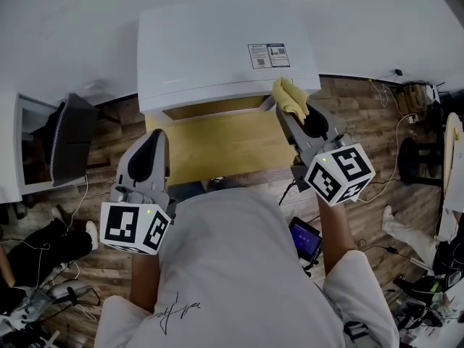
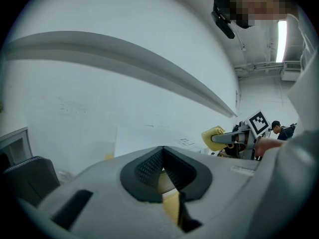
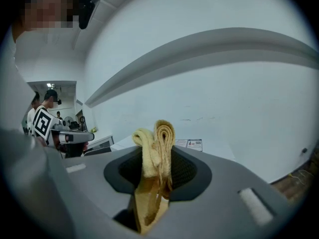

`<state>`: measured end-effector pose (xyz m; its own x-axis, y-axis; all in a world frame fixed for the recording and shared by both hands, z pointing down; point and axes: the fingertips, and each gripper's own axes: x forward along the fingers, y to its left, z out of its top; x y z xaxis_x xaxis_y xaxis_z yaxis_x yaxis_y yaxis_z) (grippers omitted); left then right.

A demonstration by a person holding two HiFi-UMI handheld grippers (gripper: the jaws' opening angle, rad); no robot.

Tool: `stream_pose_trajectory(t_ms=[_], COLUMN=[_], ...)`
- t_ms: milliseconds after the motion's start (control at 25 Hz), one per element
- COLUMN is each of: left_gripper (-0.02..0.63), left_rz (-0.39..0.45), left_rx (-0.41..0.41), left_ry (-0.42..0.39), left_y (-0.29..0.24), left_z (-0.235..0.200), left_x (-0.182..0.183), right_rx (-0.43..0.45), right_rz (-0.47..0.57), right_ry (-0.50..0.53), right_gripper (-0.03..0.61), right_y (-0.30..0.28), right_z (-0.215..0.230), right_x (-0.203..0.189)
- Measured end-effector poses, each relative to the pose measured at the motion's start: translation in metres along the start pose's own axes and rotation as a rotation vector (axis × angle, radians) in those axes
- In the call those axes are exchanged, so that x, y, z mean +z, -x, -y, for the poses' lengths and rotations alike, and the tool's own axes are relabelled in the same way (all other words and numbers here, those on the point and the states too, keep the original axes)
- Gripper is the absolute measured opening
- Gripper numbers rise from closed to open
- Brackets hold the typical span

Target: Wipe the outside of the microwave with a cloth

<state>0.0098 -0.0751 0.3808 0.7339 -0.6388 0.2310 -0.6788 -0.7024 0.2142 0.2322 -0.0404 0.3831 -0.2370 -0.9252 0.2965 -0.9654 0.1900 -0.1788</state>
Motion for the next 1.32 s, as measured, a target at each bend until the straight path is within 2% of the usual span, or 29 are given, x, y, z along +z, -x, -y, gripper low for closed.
stream_pose_trajectory(t_ms=[240, 640, 960, 1320], left_gripper=[-0.011, -0.011, -0.011, -0.011], left_rz=[0.007, -0.004, -0.013, -0.037], left_rx=[0.0, 0.002, 0.052, 0.058], left_ry=[-0.011, -0.003, 0.002, 0.011], left_y=[0.008, 0.008, 0.014, 0.013], left_z=[0.005, 0.009, -0.002, 0.0], left_x=[-0.001, -0.011, -0.012, -0.021], right_rx=[-0.009, -0.029, -0.022, -0.07], right_rz=[0.044, 0.045, 0.04, -0.036], right_ry=[-0.007, 0.031, 0.034, 0.006], right_gripper=[0.126, 0.123, 0.123, 0.121], right_y=[0.019, 0.029, 0.032, 0.04], right_z=[0.001, -0.002, -0.004, 0.003], right_x=[-0.005, -0.009, -0.011, -0.035])
